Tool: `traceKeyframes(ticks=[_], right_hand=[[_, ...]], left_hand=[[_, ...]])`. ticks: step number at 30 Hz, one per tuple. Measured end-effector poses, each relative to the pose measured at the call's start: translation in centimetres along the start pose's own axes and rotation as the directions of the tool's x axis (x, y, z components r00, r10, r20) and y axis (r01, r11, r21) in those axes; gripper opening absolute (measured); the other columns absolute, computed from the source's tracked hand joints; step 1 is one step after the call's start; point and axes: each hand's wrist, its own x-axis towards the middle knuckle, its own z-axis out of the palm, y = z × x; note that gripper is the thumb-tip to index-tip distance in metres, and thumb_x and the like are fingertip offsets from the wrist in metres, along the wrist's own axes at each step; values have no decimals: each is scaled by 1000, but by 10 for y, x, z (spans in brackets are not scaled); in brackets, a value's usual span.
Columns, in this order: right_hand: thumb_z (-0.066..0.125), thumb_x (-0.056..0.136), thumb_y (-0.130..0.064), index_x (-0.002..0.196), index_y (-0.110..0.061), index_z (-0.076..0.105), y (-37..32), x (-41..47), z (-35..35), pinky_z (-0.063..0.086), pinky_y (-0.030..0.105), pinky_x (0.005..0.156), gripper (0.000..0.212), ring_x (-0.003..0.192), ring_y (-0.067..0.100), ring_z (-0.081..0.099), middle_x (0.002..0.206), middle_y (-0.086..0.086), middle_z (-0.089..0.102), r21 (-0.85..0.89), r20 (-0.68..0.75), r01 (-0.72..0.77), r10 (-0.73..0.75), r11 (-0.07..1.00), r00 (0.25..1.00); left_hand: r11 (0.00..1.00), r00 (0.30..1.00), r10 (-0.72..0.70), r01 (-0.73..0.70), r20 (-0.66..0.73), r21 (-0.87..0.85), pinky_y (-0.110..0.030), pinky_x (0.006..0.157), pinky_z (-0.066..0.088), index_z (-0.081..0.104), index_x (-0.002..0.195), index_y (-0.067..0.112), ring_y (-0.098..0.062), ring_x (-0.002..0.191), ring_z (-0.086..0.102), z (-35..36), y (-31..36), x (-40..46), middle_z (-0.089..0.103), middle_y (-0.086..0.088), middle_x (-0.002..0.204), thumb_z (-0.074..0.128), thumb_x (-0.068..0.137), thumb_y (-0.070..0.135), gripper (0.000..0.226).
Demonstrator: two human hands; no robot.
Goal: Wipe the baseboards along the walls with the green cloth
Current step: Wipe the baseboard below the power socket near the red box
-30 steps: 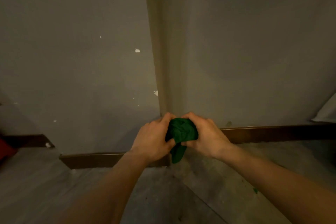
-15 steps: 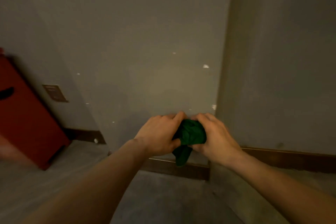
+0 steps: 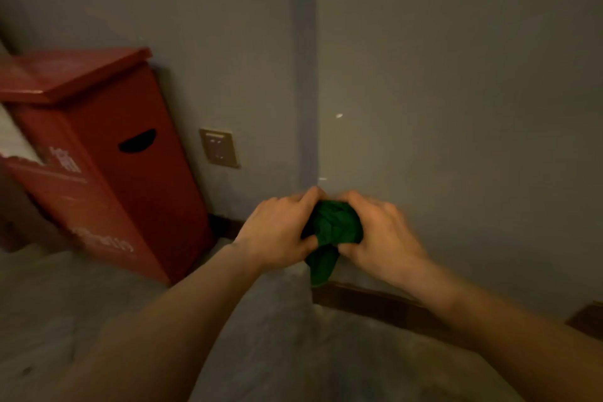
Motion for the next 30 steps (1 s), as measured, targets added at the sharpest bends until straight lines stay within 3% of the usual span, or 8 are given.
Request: traceKeyframes(ticks=[7,15,19,23,27,30], right_hand=[[76,66,-19,123,-28,52,-33,34,107,53,42,72,63,92,33,62,105,5,62,-63,29,66,-65,996,997],[81,72,-14,137,-22,50,-31,37,209,53,44,90,72,109,25,58,125,0,49,42,94,-33,29,999,995],[83,69,-24,143,-31,35,-25,34,246,48,43,99,88,121,19,48,132,-7,42,80,166,-103,88,991,982],[83,68,-20,143,-31,35,-16,35,271,50,41,94,90,121,23,48,137,-2,43,21,146,-77,73,997,987],[79,72,-12,132,-34,42,-7,41,283,54,44,85,74,111,27,56,128,0,49,-59,121,-86,93,995,988],[78,72,-14,125,-31,50,0,42,289,55,46,81,63,107,28,57,123,2,53,-91,101,-121,130,989,986]], left_hand=[[979,990,-141,137,-18,-152,-45,67,54,46,123,28,-29,88,67,44,-95,-53,68,1,108,72,85,38,47],[898,952,-301,301,50,-322,-45,73,54,47,123,28,-24,89,66,116,-149,-101,66,2,109,75,83,28,49],[803,902,-416,424,115,-418,-38,78,55,48,123,29,-15,92,66,147,-160,-111,67,5,104,77,83,22,50],[718,871,-475,467,127,-516,-25,75,55,47,118,37,-3,89,65,170,-168,-115,66,15,99,79,82,18,52],[714,887,-450,425,100,-556,-25,76,56,45,119,45,1,90,64,188,-175,-120,66,18,103,79,80,36,52],[780,907,-412,399,84,-481,-30,97,50,39,136,41,-2,113,55,200,-186,-123,57,14,129,66,74,69,73]])
